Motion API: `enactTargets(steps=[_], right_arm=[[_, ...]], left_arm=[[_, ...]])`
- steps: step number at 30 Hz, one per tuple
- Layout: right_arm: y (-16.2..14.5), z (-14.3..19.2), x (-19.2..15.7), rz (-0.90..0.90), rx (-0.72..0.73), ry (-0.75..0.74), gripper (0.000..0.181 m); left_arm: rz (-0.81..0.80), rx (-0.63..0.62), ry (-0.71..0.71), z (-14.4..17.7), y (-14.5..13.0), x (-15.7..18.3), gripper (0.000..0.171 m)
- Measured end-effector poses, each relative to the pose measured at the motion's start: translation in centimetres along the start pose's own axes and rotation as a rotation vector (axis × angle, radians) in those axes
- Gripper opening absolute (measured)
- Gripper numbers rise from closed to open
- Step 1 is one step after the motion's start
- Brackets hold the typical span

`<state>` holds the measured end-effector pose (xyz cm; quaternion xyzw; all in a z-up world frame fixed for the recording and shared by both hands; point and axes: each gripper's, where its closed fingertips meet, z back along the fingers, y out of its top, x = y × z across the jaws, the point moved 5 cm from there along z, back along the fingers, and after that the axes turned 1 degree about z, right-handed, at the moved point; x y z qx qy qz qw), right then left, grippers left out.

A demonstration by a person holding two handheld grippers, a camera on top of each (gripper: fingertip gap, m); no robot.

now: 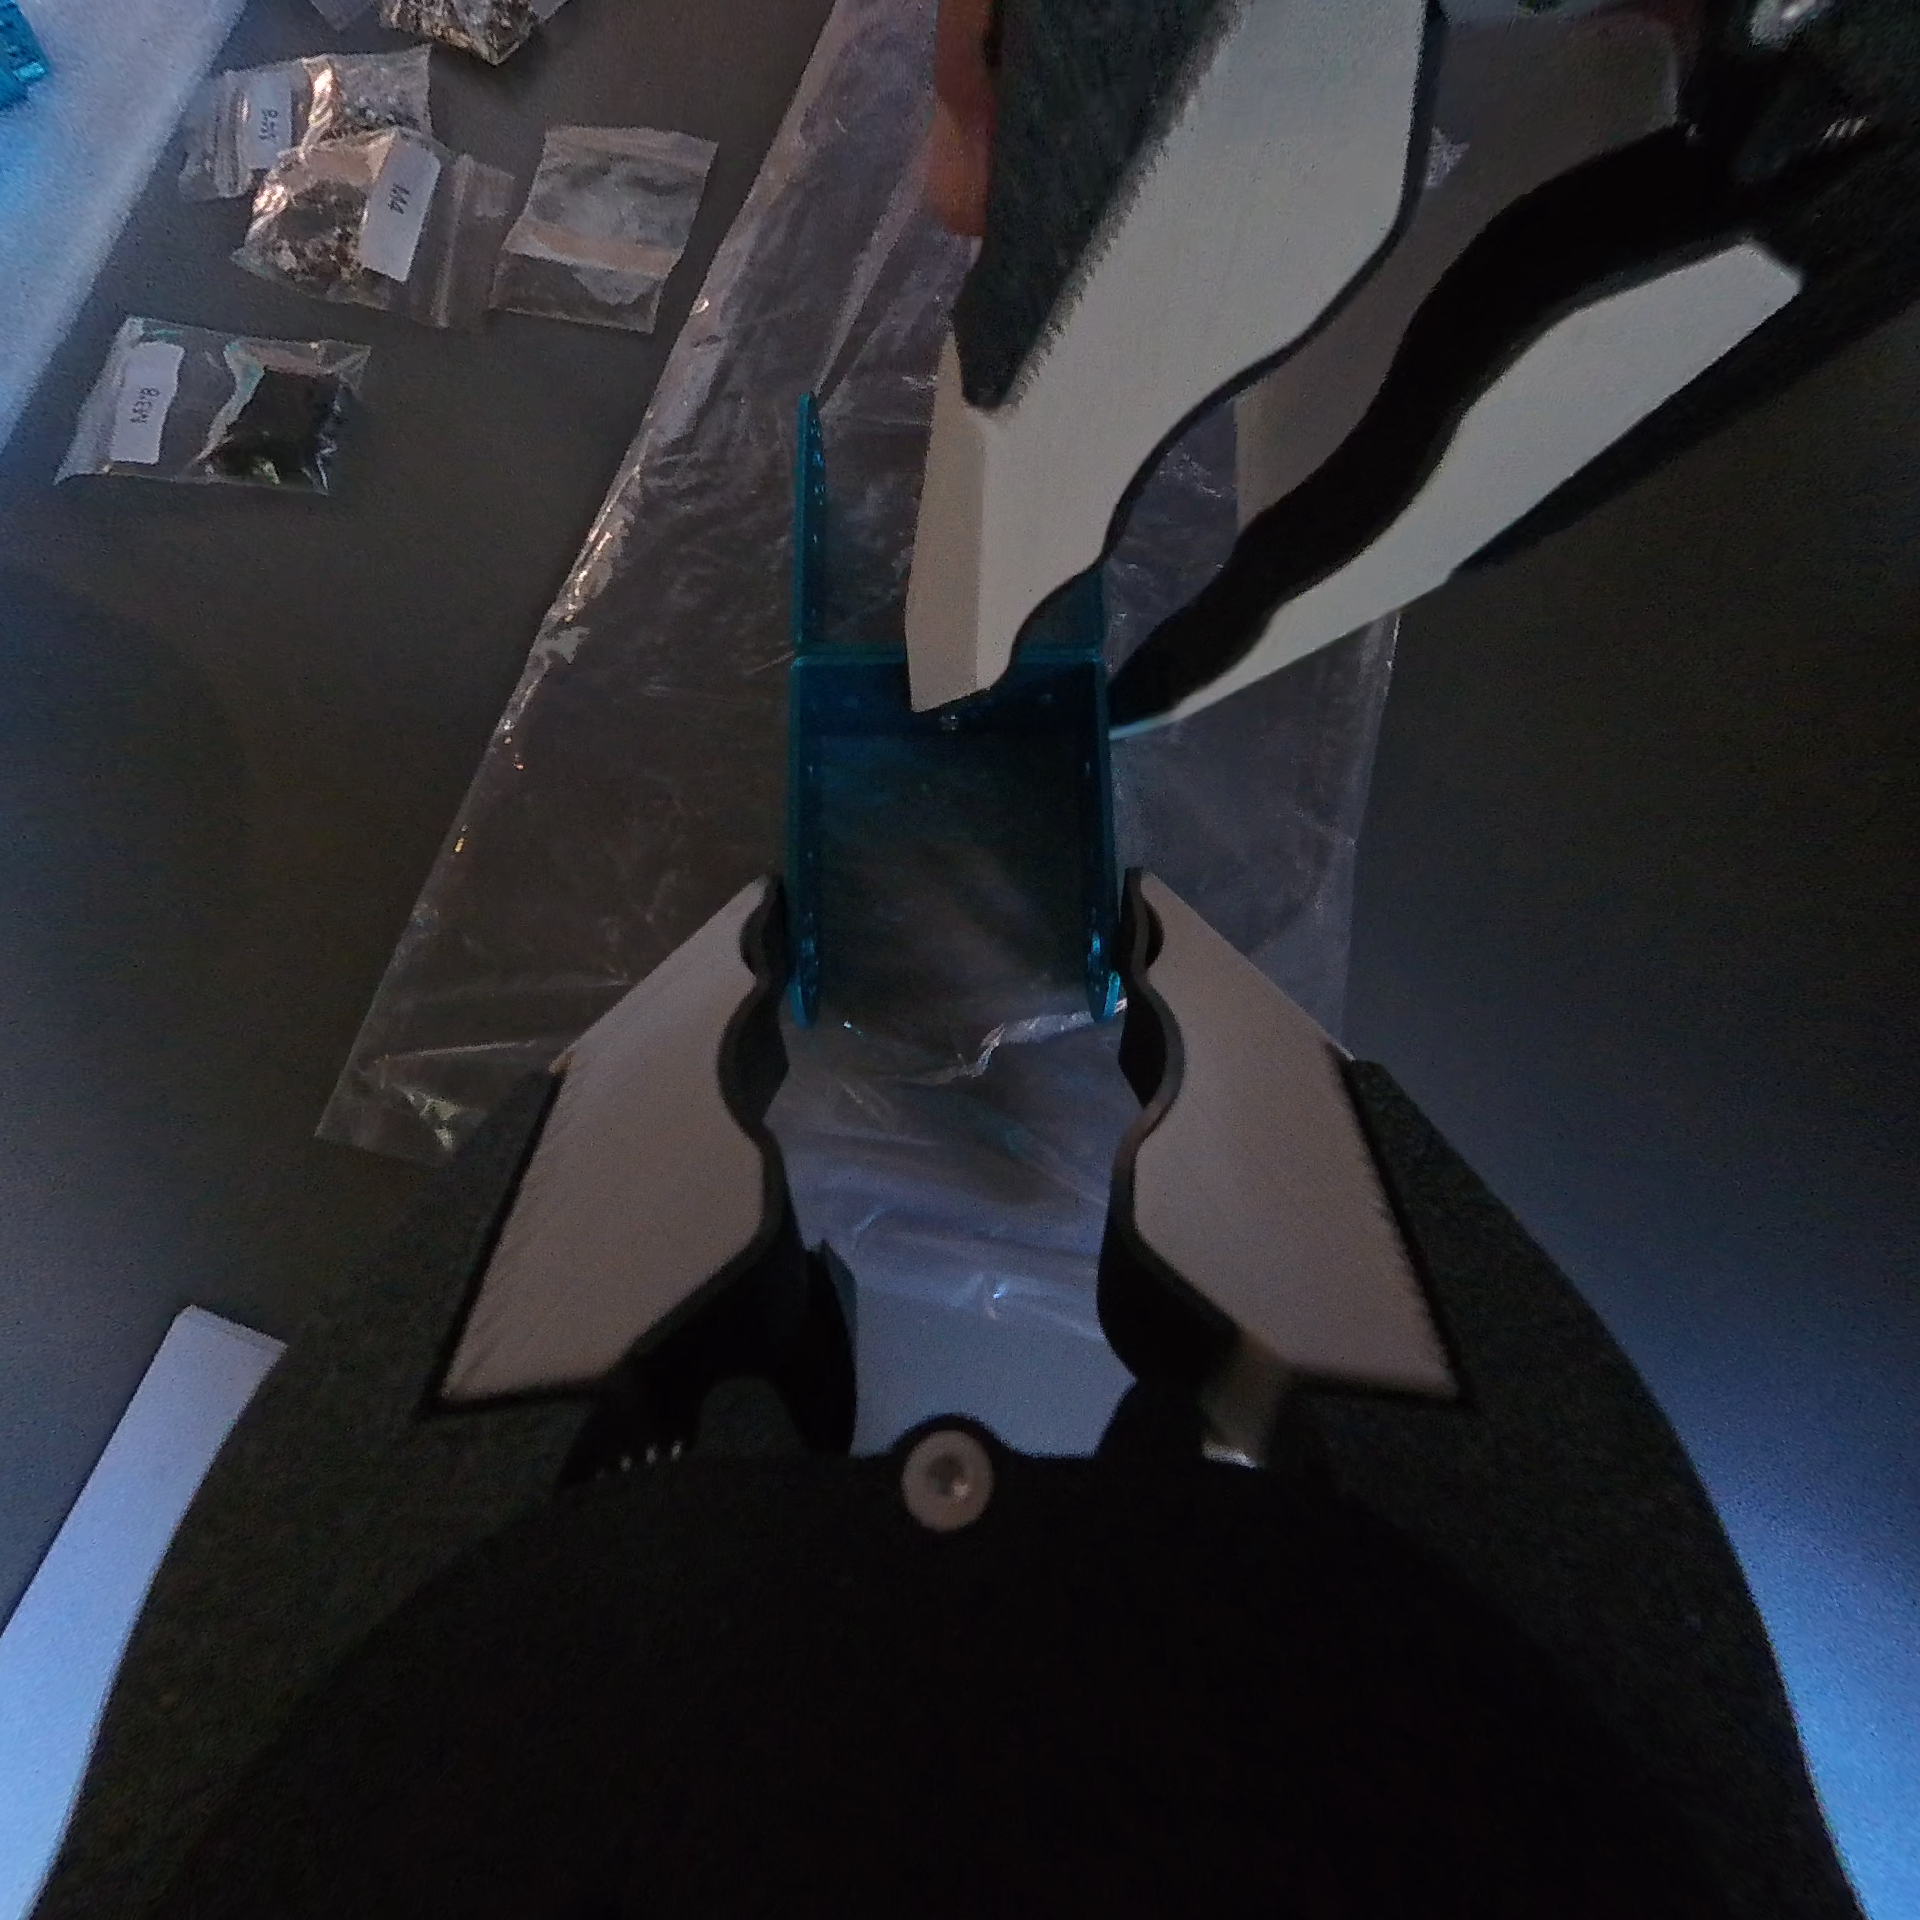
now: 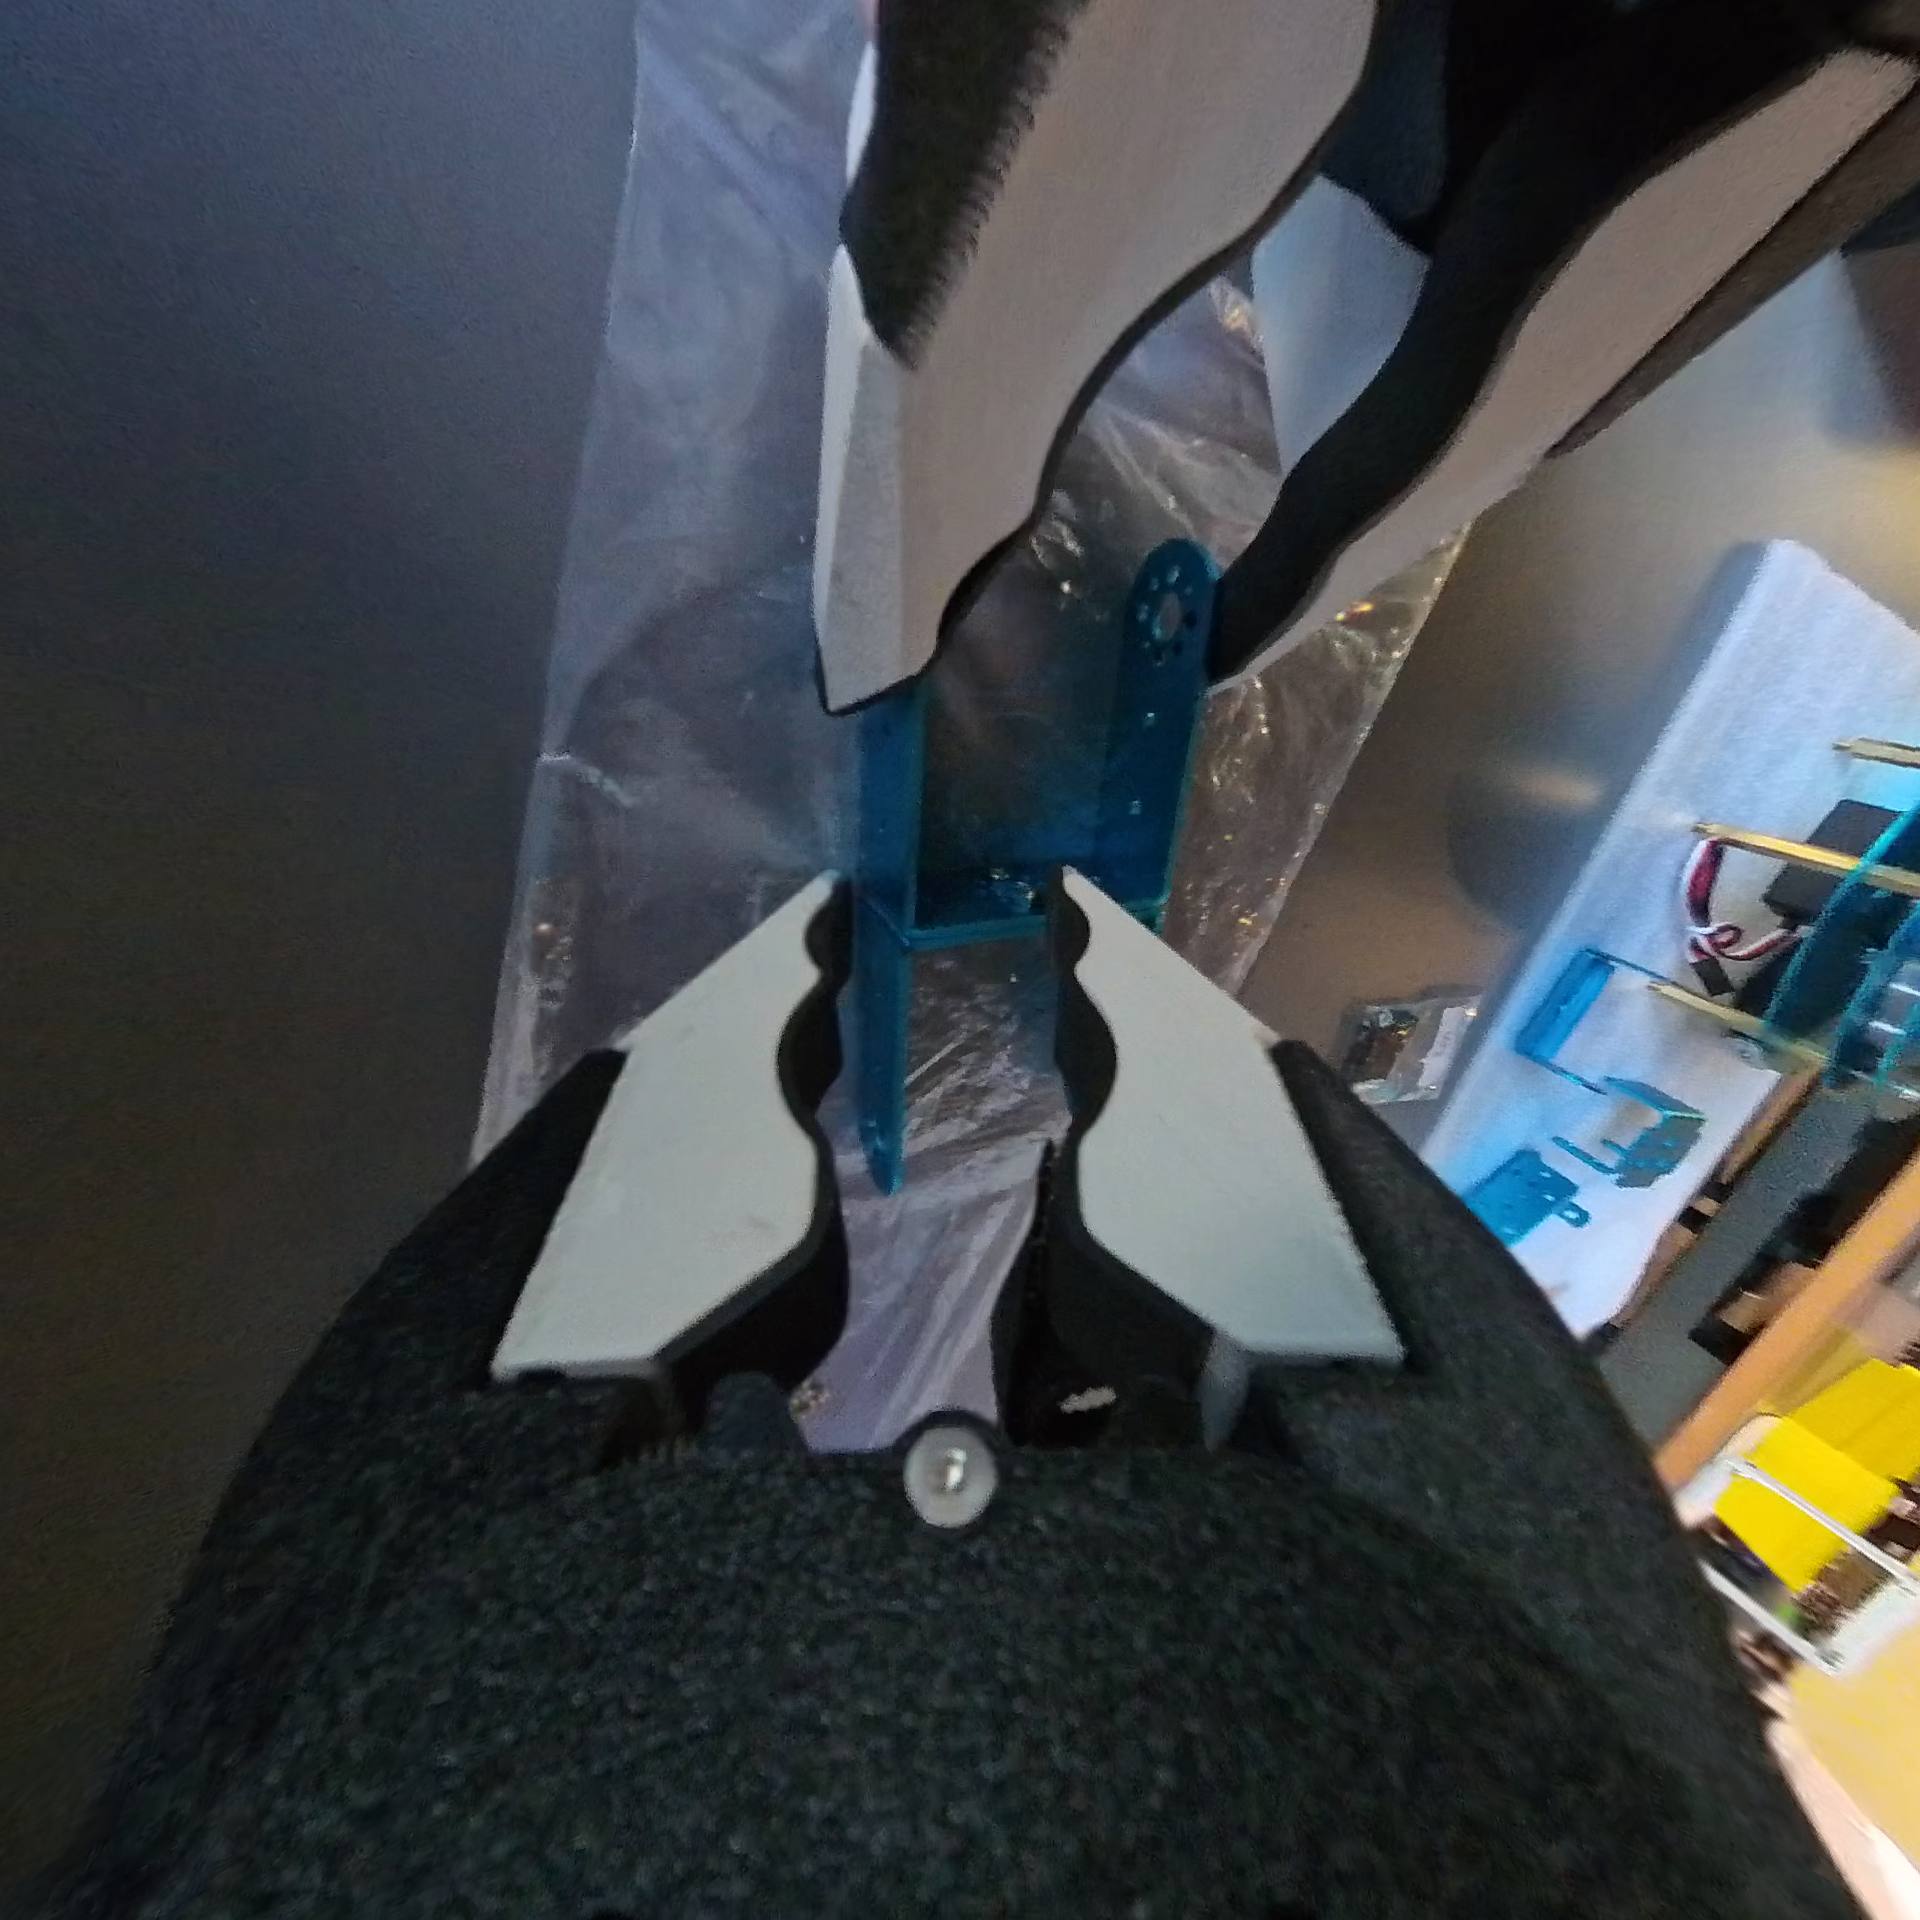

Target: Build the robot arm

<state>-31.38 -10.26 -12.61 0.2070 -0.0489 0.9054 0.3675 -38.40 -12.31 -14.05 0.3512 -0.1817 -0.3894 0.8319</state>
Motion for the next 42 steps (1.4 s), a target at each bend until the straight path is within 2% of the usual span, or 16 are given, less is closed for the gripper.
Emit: enactTargets(steps=[6,10,12,15,18,22,27,33,37,39,41,42], right_arm=[[0.1,0.4,0.0,0.060,-0.014,-0.054,0.032],[0.1,0.9,-0.2,0.063,-0.011,-0.050,0.022],[0.3,1.0,-0.1,0.055,0.004,-0.058,0.025],[0.4,0.6,-0.2,0.024,0.019,-0.016,0.047],[0.1,0.1,0.1,-0.033,0.013,0.029,0.054],[0.0,0.1,-0.3,-0.050,0.017,0.067,0.048],[0.2,0.9,-0.6,0.019,-0.005,0.004,0.039],[0.1,0.3,-0.3,-0.043,0.007,0.051,0.061],[0.2,0.3,-0.5,-0.097,0.020,0.130,0.059],[0.2,0.5,-0.8,-0.070,0.005,0.111,0.062],[0.3,0.9,-0.8,-0.038,0.006,0.080,0.051],[0.5,1.1,-0.8,-0.040,0.016,0.074,0.053]], left_arm=[[0.000,-0.004,0.001,0.0,0.0,0.0,0.064],[0.001,-0.001,0.002,0.0,0.0,-0.1,0.064],[0.000,0.000,0.001,0.0,0.0,-0.1,0.064],[0.001,0.000,0.002,0.0,0.0,-0.1,0.064],[0.000,-0.001,0.004,0.0,0.0,-0.1,0.064],[0.000,-0.001,0.002,0.0,0.0,0.0,0.064],[-0.002,-0.003,0.002,0.0,0.0,0.0,0.064],[-0.003,-0.001,0.002,0.0,0.0,0.0,0.064],[-0.003,0.000,0.003,0.0,0.0,0.0,0.064],[-0.003,0.000,0.002,0.0,0.0,0.0,0.064],[-0.003,-0.002,0.003,0.0,0.0,0.0,0.064],[-0.004,-0.002,0.004,0.0,0.0,0.0,0.064]])
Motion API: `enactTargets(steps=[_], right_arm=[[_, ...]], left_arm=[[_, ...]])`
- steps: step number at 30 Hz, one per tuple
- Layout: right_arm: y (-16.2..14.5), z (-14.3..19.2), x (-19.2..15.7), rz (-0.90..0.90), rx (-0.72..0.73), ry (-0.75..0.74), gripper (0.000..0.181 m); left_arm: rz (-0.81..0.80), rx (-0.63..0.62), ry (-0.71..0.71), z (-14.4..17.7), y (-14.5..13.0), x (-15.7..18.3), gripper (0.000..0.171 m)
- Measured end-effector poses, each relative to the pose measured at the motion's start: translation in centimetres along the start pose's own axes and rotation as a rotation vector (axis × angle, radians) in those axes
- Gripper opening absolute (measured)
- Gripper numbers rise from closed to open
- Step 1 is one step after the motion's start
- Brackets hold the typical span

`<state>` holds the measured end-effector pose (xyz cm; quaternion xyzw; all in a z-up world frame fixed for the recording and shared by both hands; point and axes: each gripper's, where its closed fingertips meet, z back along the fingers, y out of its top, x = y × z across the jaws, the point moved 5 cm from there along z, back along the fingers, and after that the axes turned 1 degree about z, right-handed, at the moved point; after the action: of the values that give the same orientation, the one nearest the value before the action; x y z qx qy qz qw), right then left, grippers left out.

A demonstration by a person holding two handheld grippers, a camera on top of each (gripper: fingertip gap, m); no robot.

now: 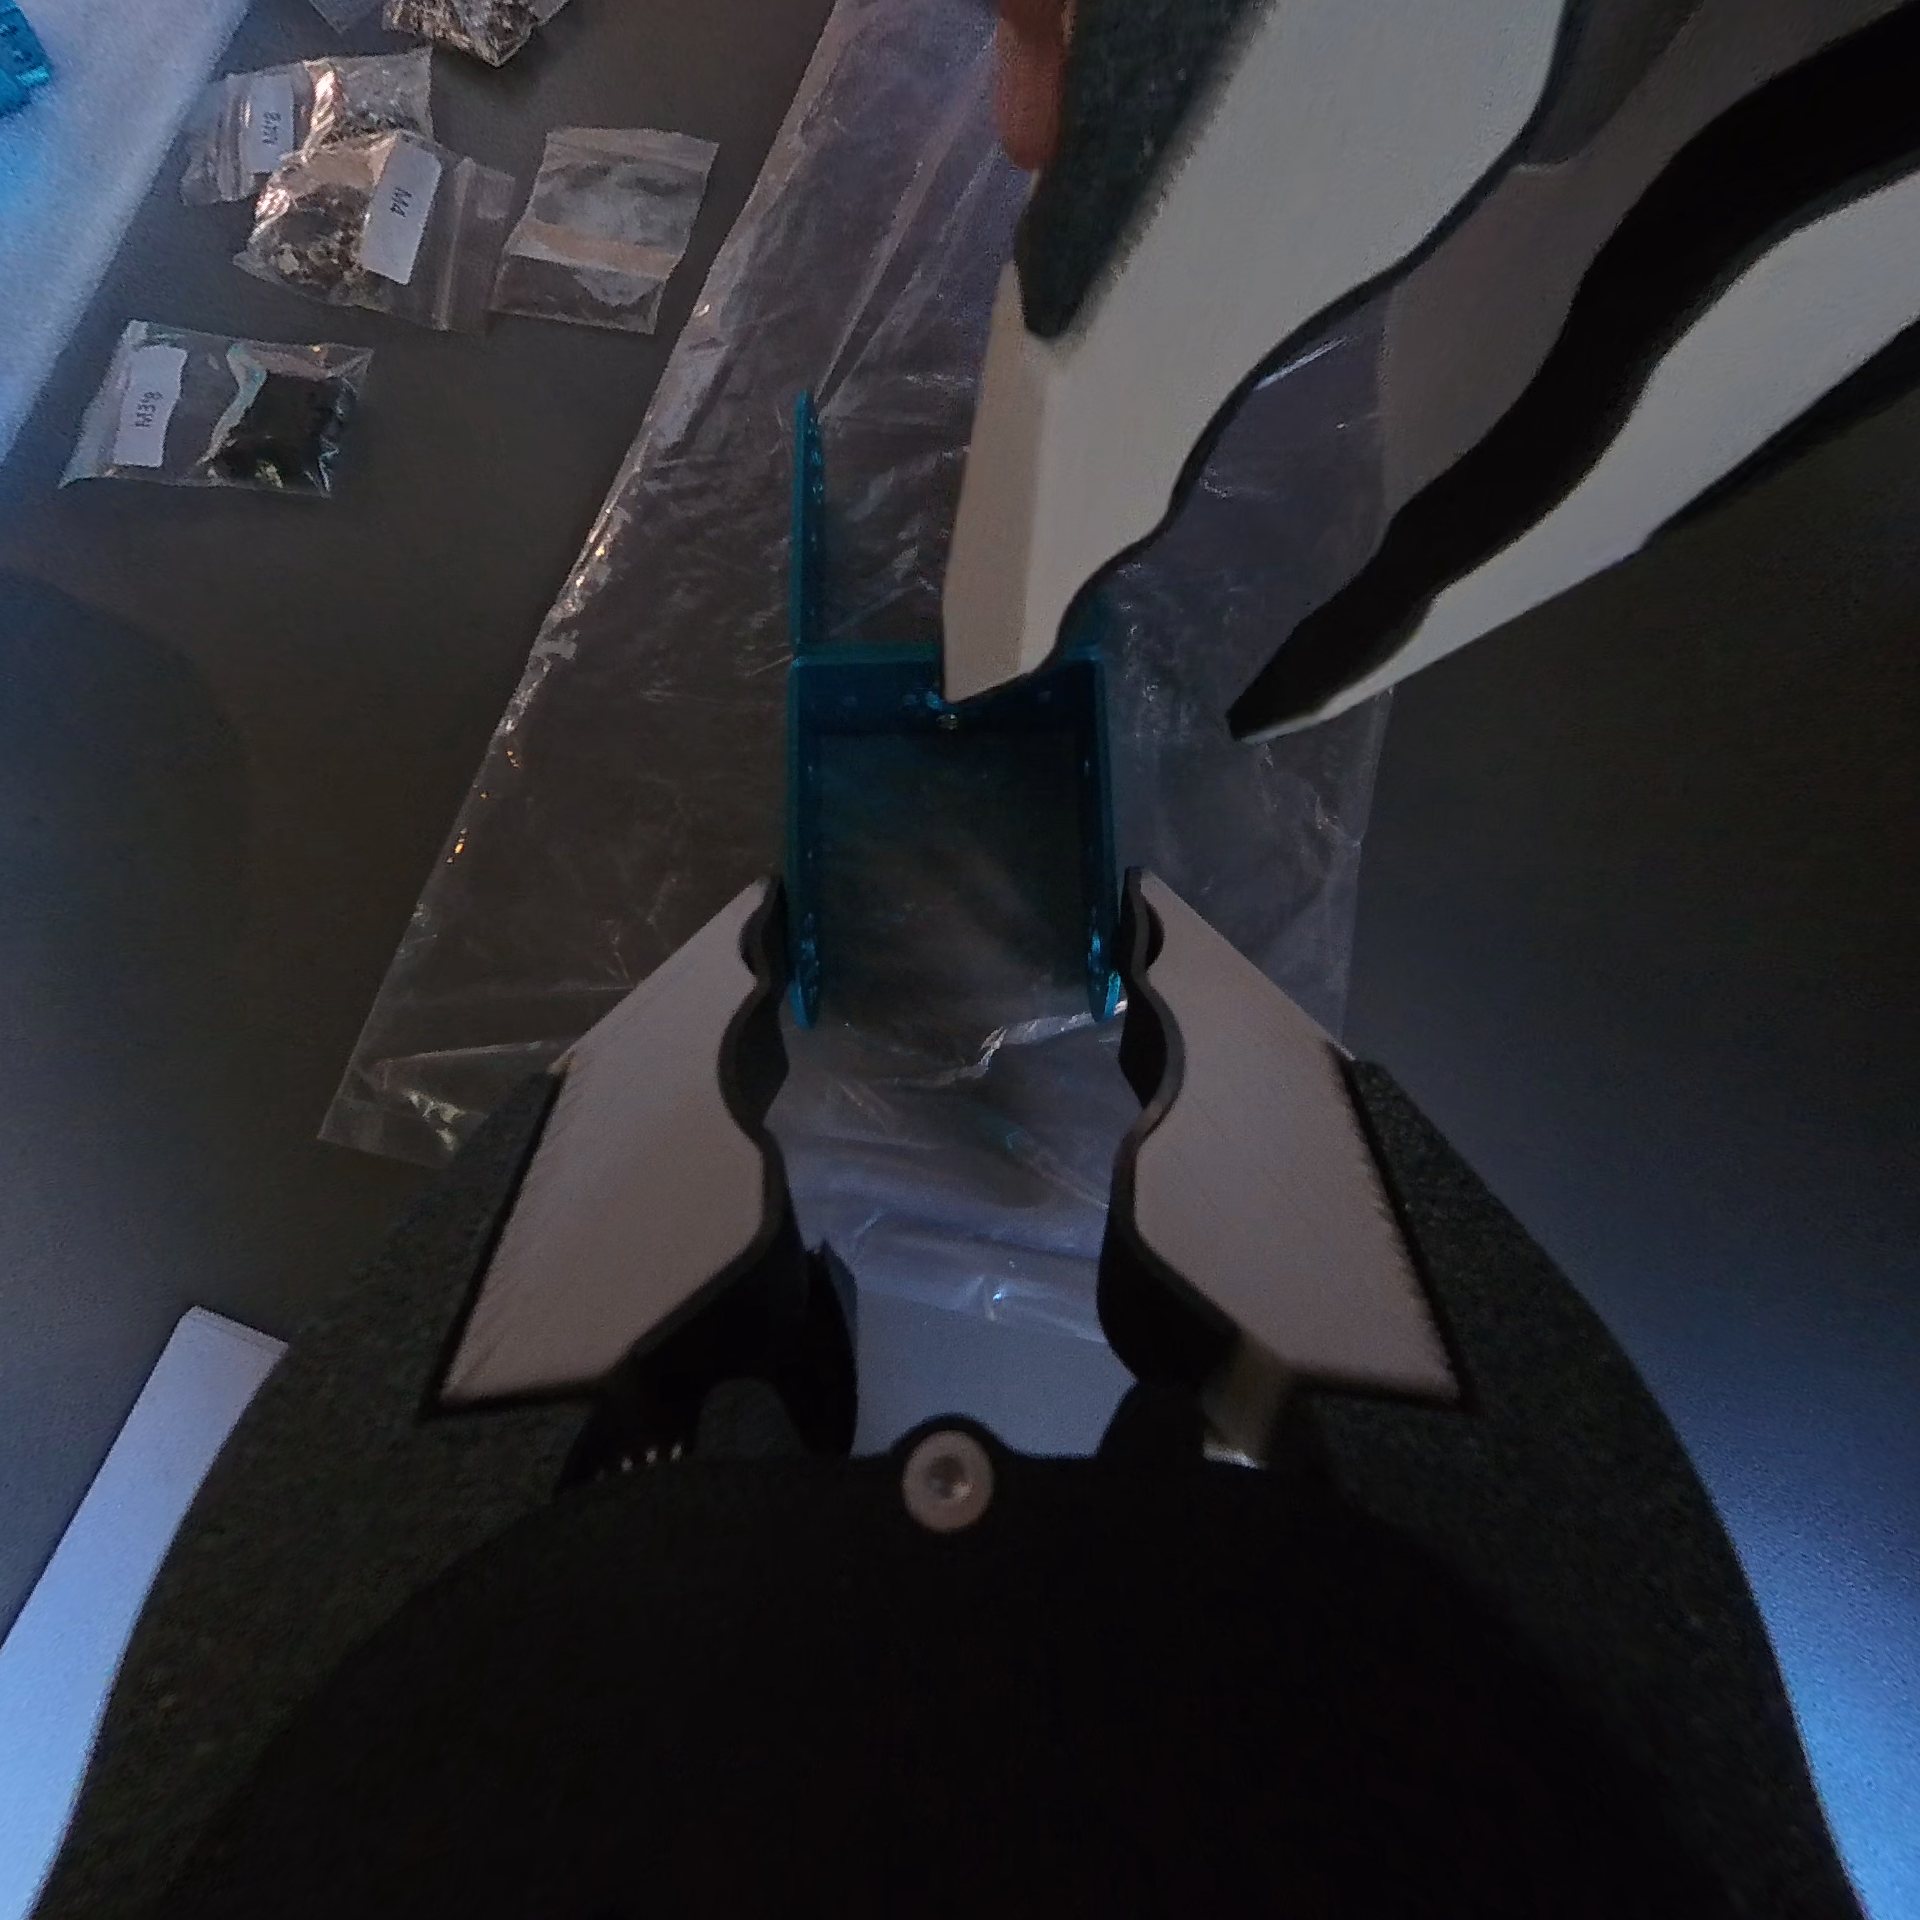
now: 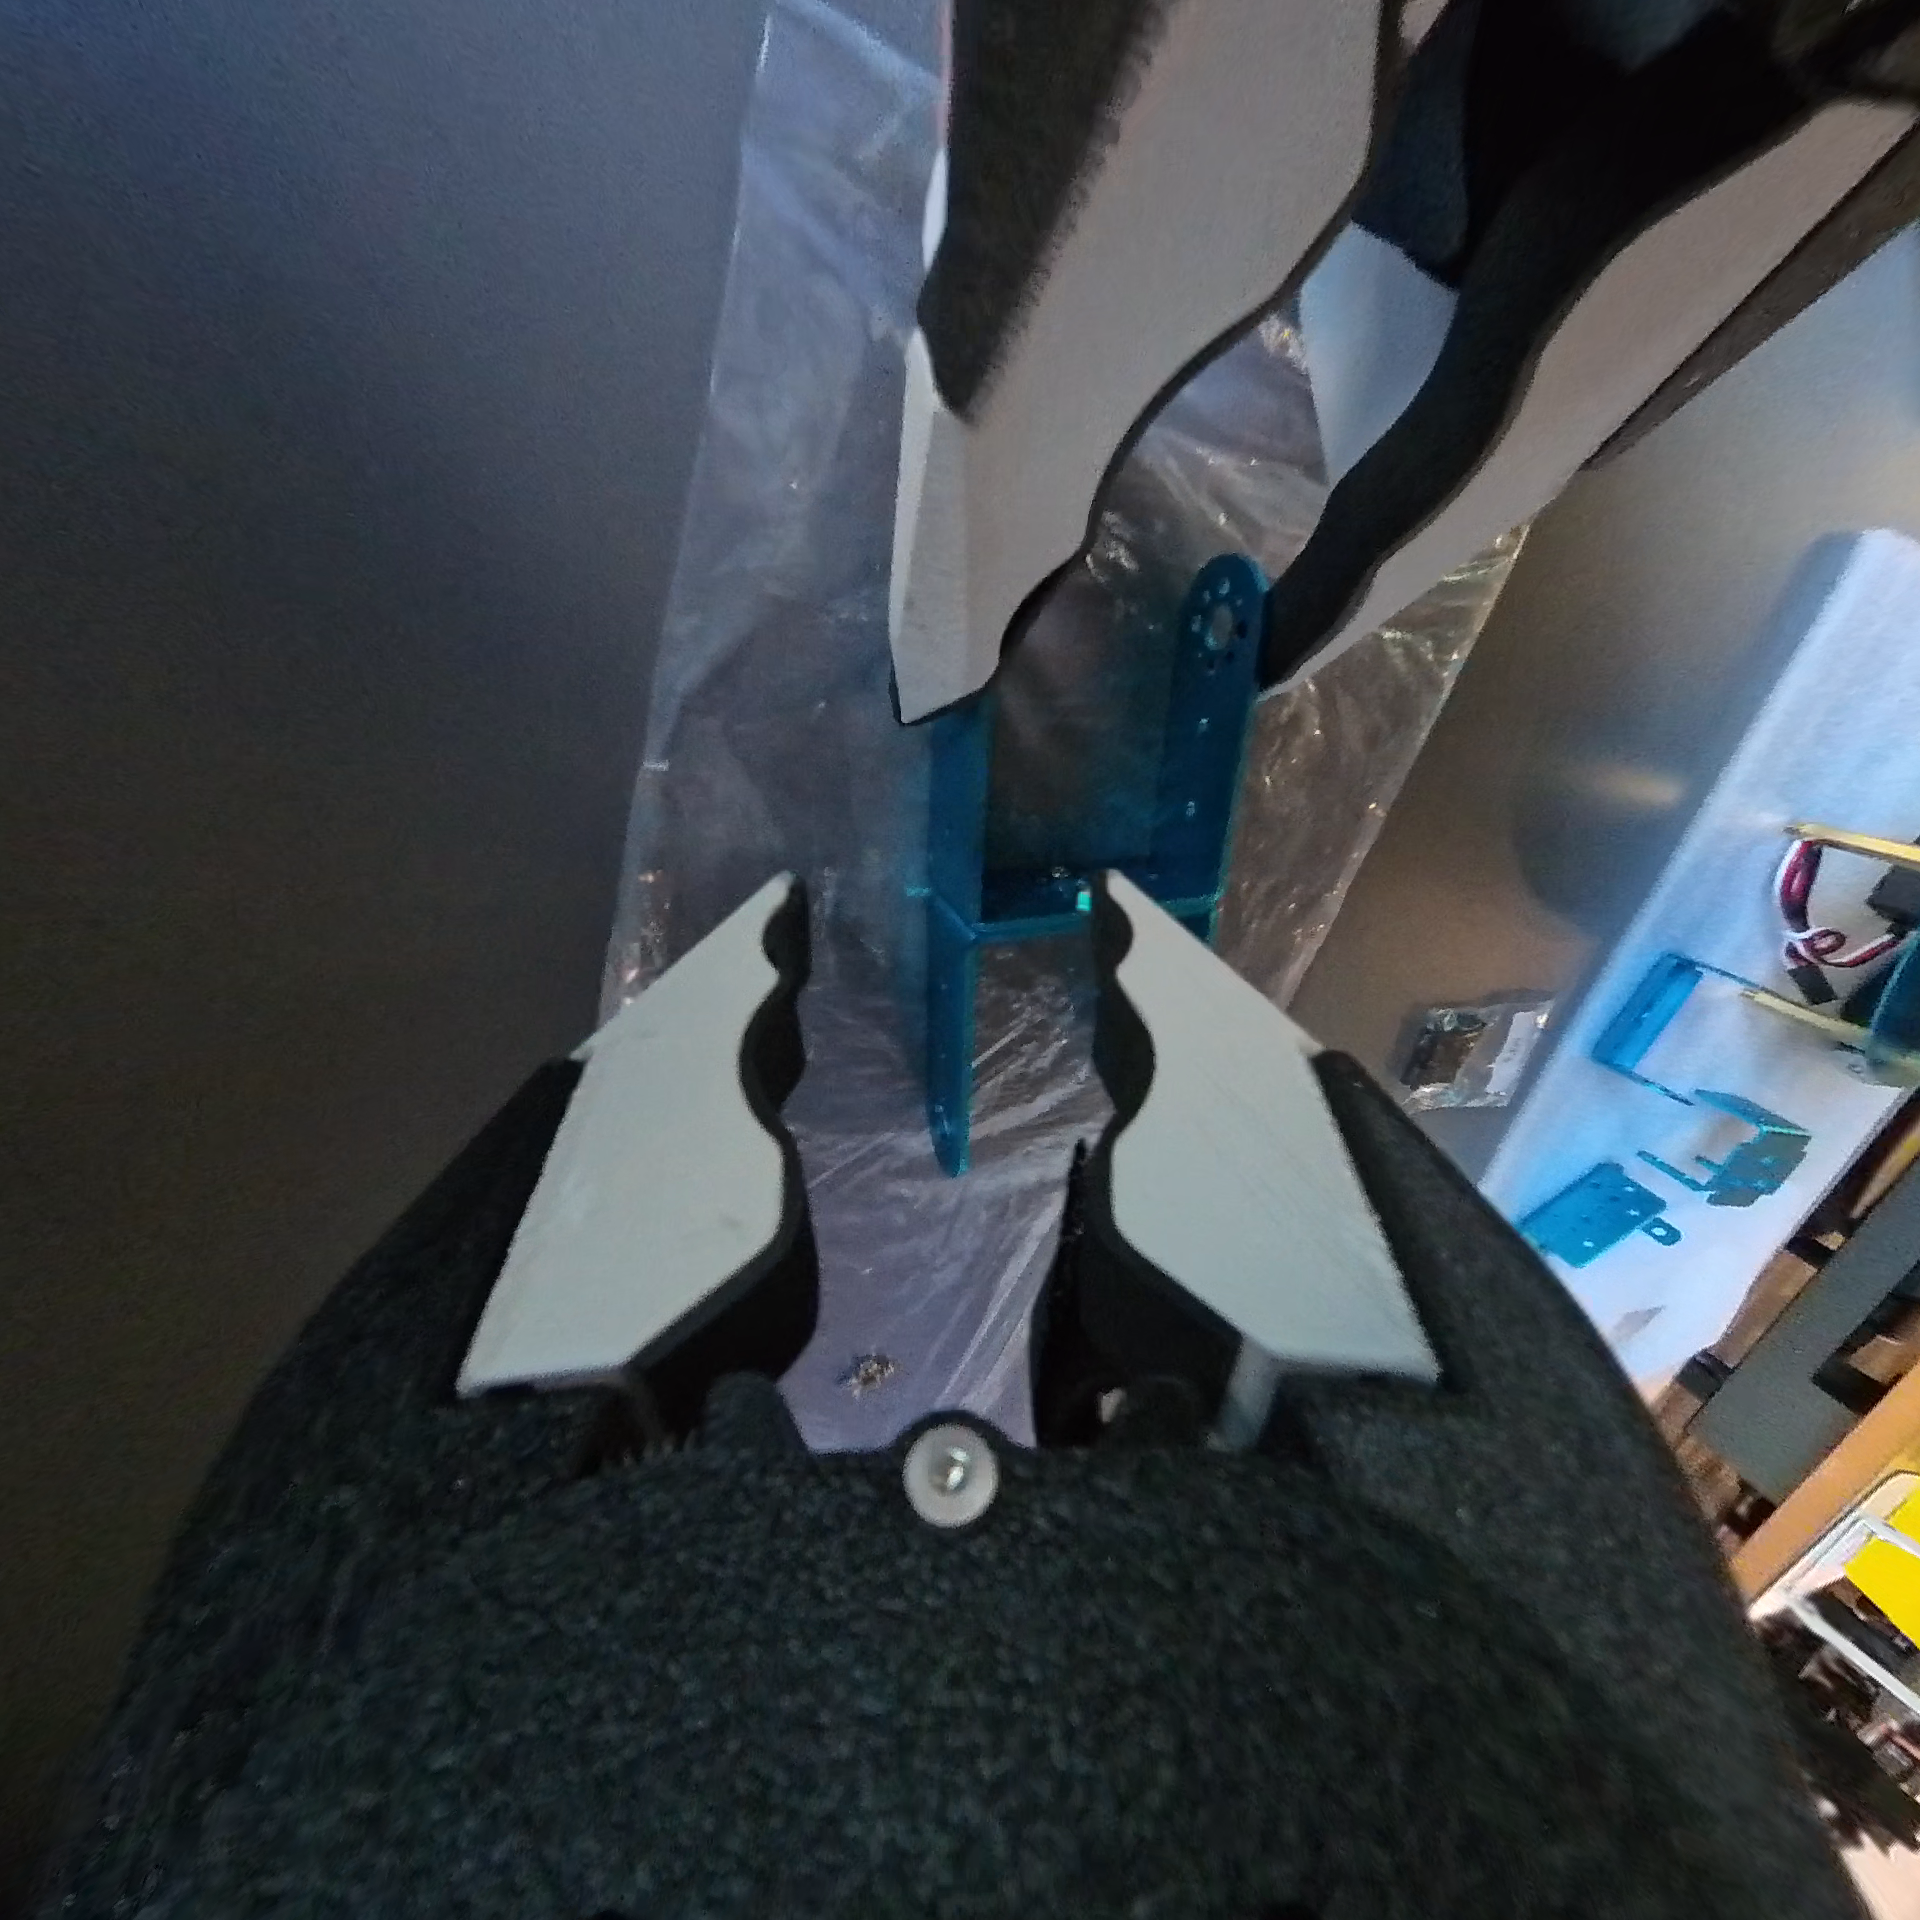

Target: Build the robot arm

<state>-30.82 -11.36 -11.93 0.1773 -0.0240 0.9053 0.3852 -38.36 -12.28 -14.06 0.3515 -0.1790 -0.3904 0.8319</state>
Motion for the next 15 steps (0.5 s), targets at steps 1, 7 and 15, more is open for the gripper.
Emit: enactTargets(steps=[1,7,15], right_arm=[[0.2,0.0,0.1,-0.008,0.007,-0.002,0.058],[0.0,-0.7,0.3,-0.074,-0.017,0.075,0.061],[0.4,0.3,0.2,-0.044,-0.003,0.027,0.061]], left_arm=[[0.000,0.000,0.000,0.0,0.0,0.0,0.064],[-0.001,0.001,-0.001,0.0,0.0,0.0,0.064],[-0.003,0.001,-0.003,0.0,0.0,0.1,0.064]])
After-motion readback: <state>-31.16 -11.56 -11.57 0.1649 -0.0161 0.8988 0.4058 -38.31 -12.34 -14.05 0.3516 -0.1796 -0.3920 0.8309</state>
